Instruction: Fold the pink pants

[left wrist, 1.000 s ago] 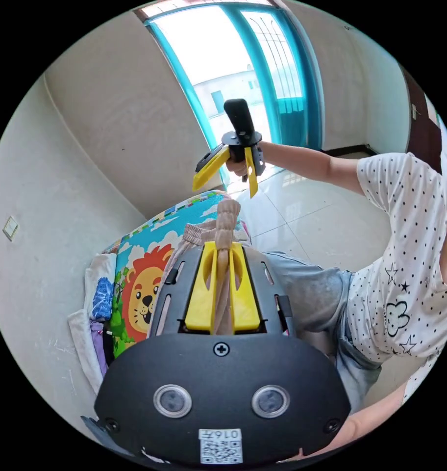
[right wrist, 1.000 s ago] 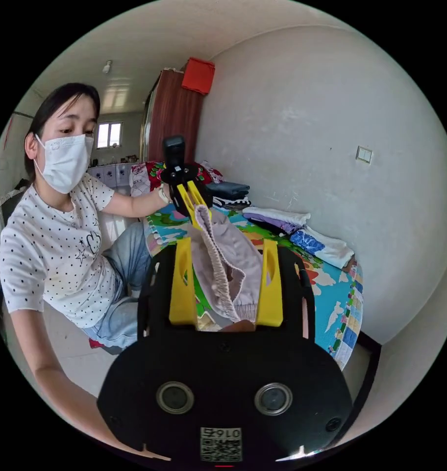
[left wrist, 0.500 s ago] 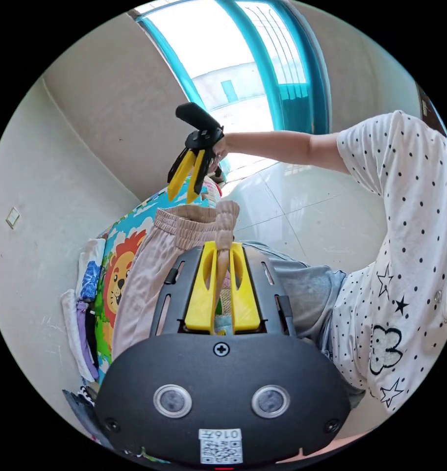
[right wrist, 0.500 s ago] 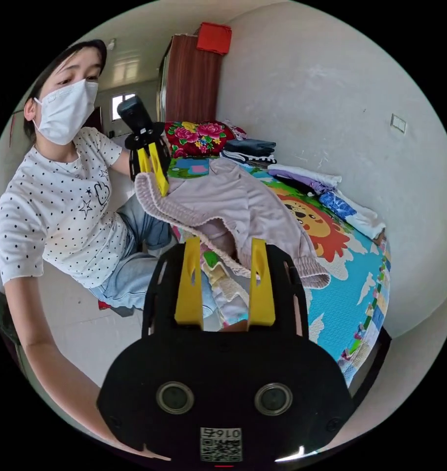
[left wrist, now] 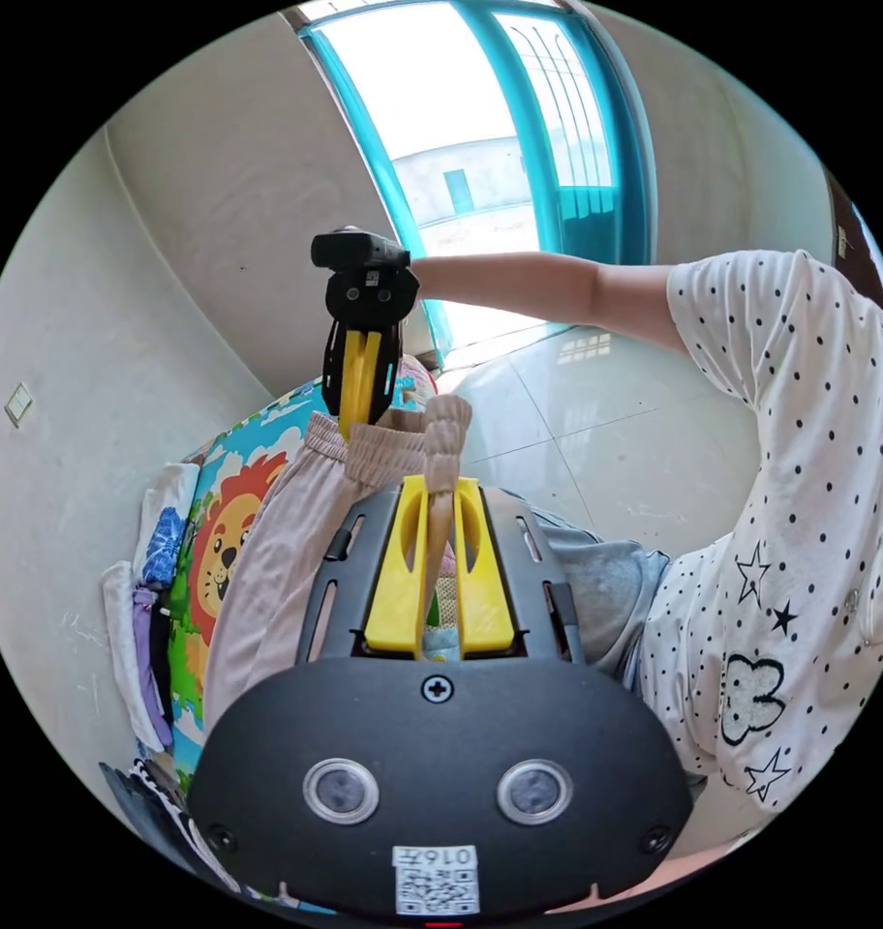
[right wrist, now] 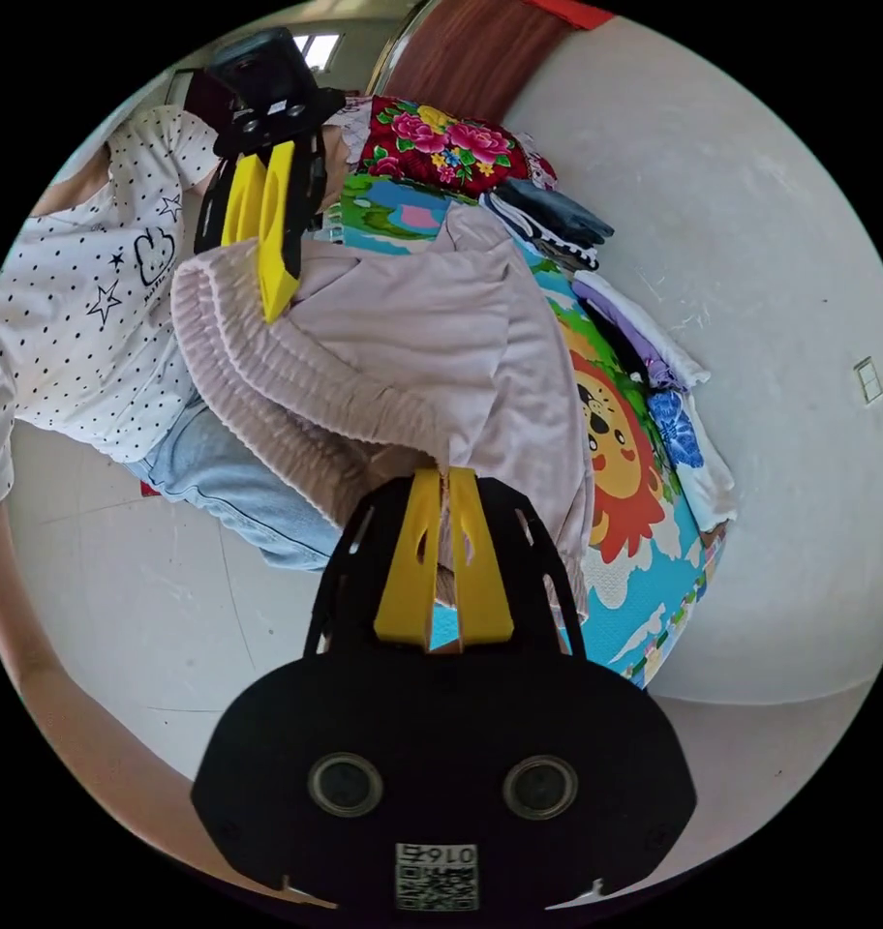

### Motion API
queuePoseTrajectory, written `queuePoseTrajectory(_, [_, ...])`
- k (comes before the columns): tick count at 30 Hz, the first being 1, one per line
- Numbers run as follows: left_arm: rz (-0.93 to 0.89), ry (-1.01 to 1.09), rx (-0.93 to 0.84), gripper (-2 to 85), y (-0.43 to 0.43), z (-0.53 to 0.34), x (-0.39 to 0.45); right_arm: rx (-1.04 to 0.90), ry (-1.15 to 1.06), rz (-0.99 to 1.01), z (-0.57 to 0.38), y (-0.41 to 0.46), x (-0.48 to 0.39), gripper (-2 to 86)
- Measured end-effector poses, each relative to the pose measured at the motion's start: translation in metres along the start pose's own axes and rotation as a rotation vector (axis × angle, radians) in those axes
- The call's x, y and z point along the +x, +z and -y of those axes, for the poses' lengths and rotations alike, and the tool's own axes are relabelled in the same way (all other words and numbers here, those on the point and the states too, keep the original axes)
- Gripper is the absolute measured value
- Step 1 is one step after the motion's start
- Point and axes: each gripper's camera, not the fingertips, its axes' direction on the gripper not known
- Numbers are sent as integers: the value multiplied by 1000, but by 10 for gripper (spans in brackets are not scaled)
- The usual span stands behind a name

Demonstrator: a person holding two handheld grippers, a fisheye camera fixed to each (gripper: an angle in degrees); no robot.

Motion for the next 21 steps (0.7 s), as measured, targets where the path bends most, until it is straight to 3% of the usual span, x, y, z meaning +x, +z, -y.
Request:
queuePoseTrajectory(4, [-52, -51, 44, 43, -2, -4, -31, 129, 66, 57, -29, -26, 17, 8])
queuePoseTrajectory(9, [-188, -124, 51, 42, 6, -6, -73, 77, 155, 181, -52, 9, 25, 25])
queuePoseTrajectory(14, [-265, -147, 49, 40, 8, -6, -108, 291, 302, 209, -104, -24, 39, 104])
queuePoseTrajectory(17, [-272, -127, 41, 41, 10, 0, -118, 402, 205, 233, -111, -38, 22, 184])
queuePoseTrajectory(21, [-274, -78, 5, 41, 17, 11, -121, 320, 23, 123, -71, -17, 0, 213])
